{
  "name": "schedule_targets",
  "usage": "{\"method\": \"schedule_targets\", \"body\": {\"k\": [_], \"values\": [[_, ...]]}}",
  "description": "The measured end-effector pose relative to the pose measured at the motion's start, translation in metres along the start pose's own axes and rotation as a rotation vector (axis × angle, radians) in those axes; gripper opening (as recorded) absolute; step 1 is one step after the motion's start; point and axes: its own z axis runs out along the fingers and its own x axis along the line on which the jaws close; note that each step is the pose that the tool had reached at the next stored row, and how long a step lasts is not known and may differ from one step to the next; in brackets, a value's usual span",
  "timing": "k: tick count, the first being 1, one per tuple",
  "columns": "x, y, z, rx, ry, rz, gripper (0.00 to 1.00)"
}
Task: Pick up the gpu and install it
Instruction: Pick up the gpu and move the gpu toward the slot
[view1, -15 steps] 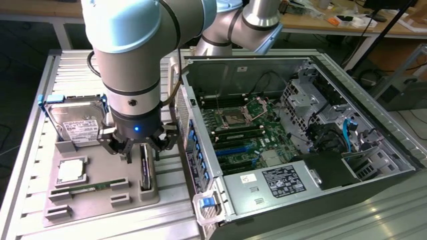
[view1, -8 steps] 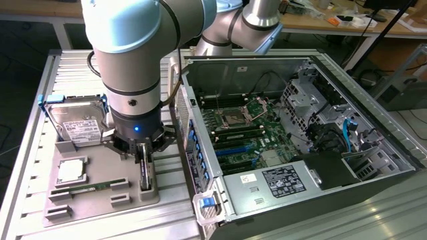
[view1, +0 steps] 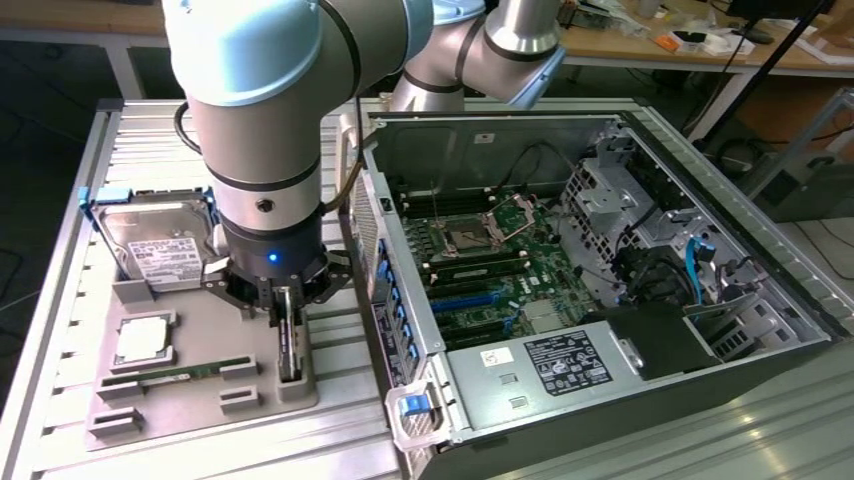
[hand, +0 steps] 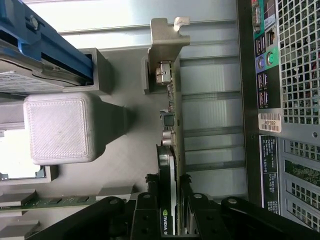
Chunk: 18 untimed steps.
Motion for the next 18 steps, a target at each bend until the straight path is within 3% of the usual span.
{"method": "schedule_targets", "body": {"k": [18], "values": [[-0.0001,0.0001,-0.0028,0.0,0.0,0.0,0.27]]}}
